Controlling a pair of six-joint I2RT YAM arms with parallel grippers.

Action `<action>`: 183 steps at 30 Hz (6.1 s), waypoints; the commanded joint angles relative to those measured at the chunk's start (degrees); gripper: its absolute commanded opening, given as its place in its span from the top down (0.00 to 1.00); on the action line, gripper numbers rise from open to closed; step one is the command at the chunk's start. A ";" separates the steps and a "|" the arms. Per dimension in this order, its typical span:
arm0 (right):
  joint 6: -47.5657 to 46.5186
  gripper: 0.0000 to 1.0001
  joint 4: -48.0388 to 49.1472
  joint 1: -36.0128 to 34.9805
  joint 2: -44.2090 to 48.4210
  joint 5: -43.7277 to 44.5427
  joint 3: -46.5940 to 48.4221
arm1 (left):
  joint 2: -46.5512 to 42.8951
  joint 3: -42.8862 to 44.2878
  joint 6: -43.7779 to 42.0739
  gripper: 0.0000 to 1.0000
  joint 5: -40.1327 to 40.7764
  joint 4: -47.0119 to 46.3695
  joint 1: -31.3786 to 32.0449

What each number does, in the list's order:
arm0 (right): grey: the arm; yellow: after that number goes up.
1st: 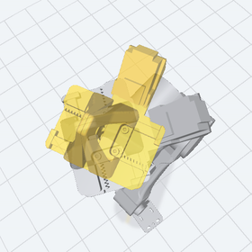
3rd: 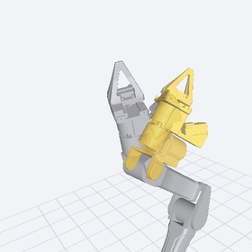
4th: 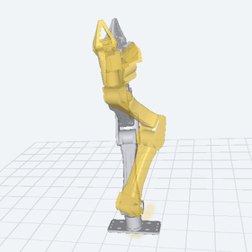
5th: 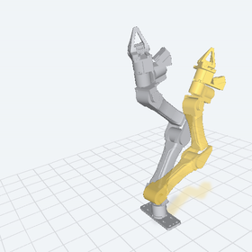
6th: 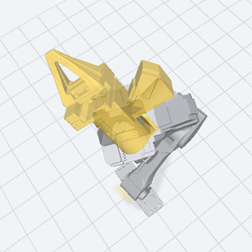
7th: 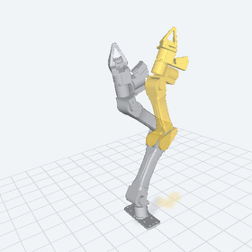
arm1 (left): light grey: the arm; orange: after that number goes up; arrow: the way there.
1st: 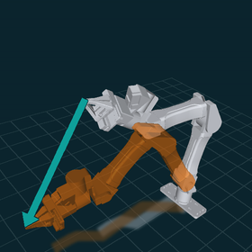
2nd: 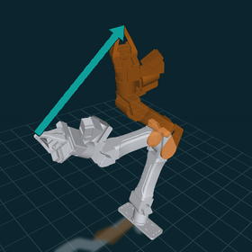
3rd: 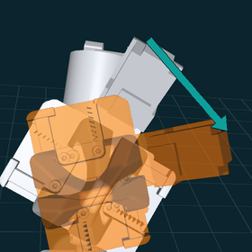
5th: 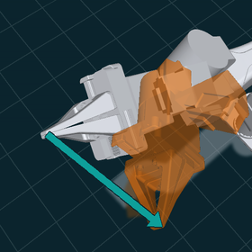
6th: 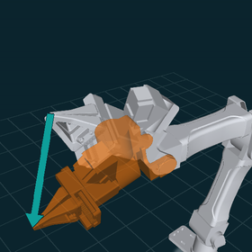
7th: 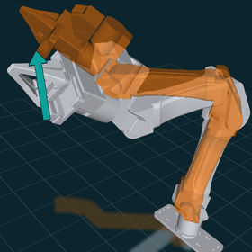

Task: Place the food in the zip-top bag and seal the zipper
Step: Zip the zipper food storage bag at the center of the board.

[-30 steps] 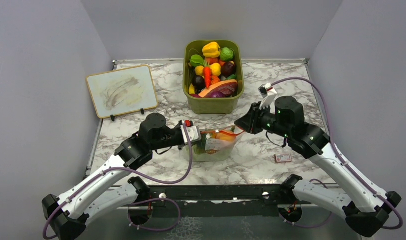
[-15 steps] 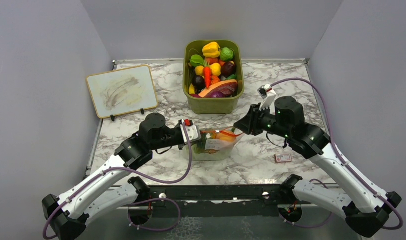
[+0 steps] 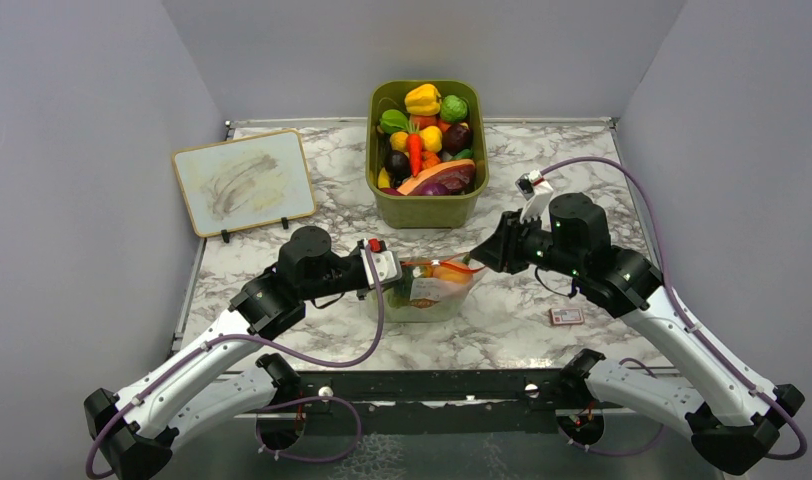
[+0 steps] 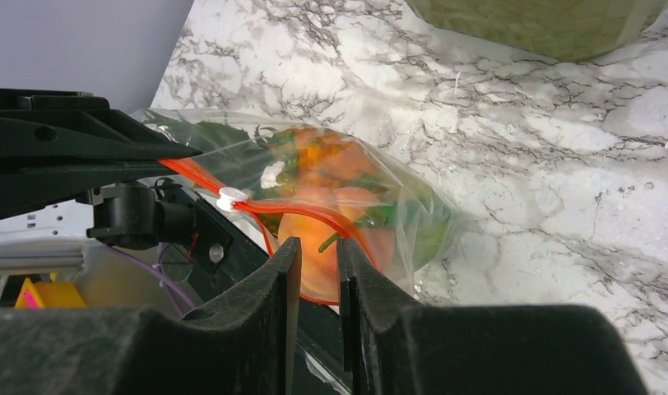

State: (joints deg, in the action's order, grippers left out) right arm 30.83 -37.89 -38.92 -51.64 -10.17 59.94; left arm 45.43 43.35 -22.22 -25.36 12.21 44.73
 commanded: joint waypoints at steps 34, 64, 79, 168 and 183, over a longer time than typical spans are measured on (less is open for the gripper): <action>-2.51 0.99 12.18 -3.47 -11.87 -16.92 -4.51 | -0.68 -1.36 3.51 1.00 -3.84 -12.28 0.01; -23.45 0.52 0.86 -5.67 -3.63 -8.41 8.07 | -2.17 -0.81 1.20 1.00 -4.97 -8.17 -0.02; -19.73 0.58 3.37 -5.65 -9.60 -3.97 12.03 | -2.84 -1.63 1.92 1.00 -3.86 -8.82 0.01; -44.61 0.99 1.39 -5.61 -0.68 -7.91 6.53 | 2.97 5.46 -11.46 1.00 1.32 8.34 -0.67; -38.41 0.99 -2.02 -5.61 4.18 0.12 3.55 | -0.94 4.13 -10.90 1.00 4.23 10.81 -1.05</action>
State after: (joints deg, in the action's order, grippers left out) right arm -8.71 -34.70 -46.06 -51.90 -18.57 64.23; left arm 46.94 48.60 -32.38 -28.97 15.31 45.52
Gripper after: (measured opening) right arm 0.061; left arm 0.017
